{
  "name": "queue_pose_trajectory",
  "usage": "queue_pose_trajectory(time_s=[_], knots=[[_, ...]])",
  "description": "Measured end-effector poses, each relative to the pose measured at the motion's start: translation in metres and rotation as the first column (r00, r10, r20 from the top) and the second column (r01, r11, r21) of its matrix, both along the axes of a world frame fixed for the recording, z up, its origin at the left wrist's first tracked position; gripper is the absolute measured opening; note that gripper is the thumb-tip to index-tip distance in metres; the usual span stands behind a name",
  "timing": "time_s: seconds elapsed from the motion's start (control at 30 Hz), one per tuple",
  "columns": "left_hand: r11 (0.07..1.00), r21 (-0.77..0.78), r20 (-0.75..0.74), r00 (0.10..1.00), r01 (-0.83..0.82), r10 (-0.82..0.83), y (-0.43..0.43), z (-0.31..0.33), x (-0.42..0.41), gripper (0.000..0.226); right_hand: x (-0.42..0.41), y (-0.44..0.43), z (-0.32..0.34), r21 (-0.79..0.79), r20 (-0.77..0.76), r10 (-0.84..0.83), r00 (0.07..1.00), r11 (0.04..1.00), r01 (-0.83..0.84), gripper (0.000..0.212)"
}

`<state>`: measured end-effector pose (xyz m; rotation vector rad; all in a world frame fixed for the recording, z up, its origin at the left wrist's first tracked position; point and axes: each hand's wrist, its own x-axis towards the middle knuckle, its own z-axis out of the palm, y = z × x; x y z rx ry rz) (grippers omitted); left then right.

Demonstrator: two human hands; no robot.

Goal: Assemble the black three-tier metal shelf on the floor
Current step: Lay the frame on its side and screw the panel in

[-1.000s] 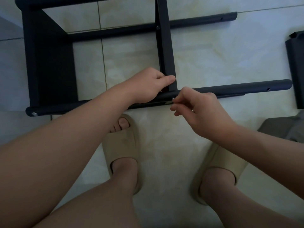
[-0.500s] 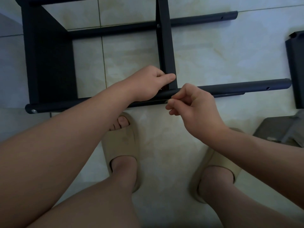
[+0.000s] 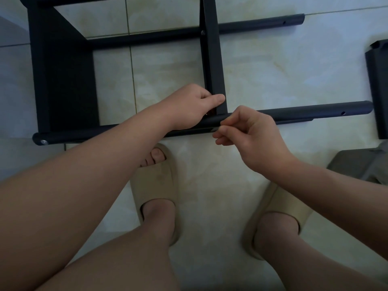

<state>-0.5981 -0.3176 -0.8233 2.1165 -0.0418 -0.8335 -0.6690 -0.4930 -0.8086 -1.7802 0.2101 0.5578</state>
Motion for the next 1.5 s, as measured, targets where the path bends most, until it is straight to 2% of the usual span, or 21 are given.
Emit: queue_pose_trajectory(time_s=[0.07,0.13,0.2,0.3,0.5,0.63,0.7,0.77,0.8,0.87,0.93,1.0,1.1,1.17,1.33,1.5], knots=[[1.000,-0.005,0.001,1.000,-0.001,0.001,0.000,0.001,0.000,0.050,0.001,0.002,0.003,-0.147,0.027,0.063,0.998,0.987,-0.058,0.014],[1.000,-0.011,-0.001,1.000,-0.004,0.004,0.000,0.002,0.000,0.052,0.004,0.002,0.007,-0.341,0.070,0.167,0.984,0.930,-0.133,0.014],[1.000,-0.018,0.000,1.000,-0.013,0.013,0.001,0.001,0.000,0.054,0.009,0.001,0.013,-0.502,0.090,0.277,0.957,0.842,-0.196,0.016],[1.000,-0.016,0.013,1.000,-0.022,0.022,0.000,0.000,0.001,0.044,0.018,0.005,0.020,-0.696,0.064,0.435,0.898,0.665,-0.272,0.022],[0.999,-0.013,0.020,0.999,-0.032,0.032,-0.001,-0.001,0.002,0.044,0.039,0.006,0.025,-0.802,0.004,0.534,0.845,0.507,-0.317,0.043],[0.995,0.022,0.096,0.991,-0.097,0.094,-0.008,0.008,-0.005,0.046,0.034,0.009,0.030,-0.842,-0.035,0.610,0.792,0.409,-0.352,0.047],[0.984,0.058,0.118,0.980,-0.167,0.159,-0.010,0.017,-0.009,0.044,0.034,0.006,0.040,-0.776,-0.080,0.586,0.806,0.471,-0.419,0.051],[0.967,0.163,0.180,0.970,-0.194,0.164,-0.011,0.031,-0.010,0.039,0.034,-0.004,0.054,-0.691,-0.117,0.542,0.832,0.557,-0.460,0.049],[0.959,0.208,0.232,0.962,-0.193,0.143,-0.012,0.040,-0.010,0.035,0.032,-0.013,0.061,-0.678,-0.120,0.533,0.838,0.573,-0.461,0.050],[0.949,0.279,0.339,0.940,-0.144,0.042,-0.019,0.063,-0.010,0.034,0.025,-0.035,0.078,-0.707,-0.106,0.555,0.825,0.541,-0.455,0.055],[0.919,0.394,0.409,0.898,-0.014,-0.162,-0.030,0.087,-0.009,0.042,0.013,-0.062,0.095,-0.775,-0.097,0.625,0.775,0.442,-0.453,0.064],[0.852,0.507,0.415,0.828,0.133,-0.376,-0.047,0.112,-0.010,0.049,0.000,-0.090,0.110,-0.833,-0.102,0.672,0.734,0.346,-0.432,0.071],[0.751,0.612,0.430,0.693,0.247,-0.578,-0.078,0.145,-0.013,0.054,-0.017,-0.130,0.126,-0.885,-0.135,0.647,0.750,0.262,-0.385,0.077],[0.711,0.651,0.442,0.628,0.267,-0.640,-0.103,0.161,-0.017,0.057,-0.029,-0.155,0.133,-0.909,-0.147,0.605,0.782,0.230,-0.348,0.080],[0.683,0.643,0.430,0.574,0.347,-0.696,-0.179,0.171,-0.038,0.063,-0.065,-0.219,0.132,-0.945,-0.147,0.460,0.876,0.197,-0.262,0.084],[0.578,0.639,0.355,0.472,0.508,-0.807,-0.242,0.137,-0.068,0.066,-0.104,-0.290,0.093,-0.916,-0.254,0.345,0.904,0.215,-0.339,0.081]])
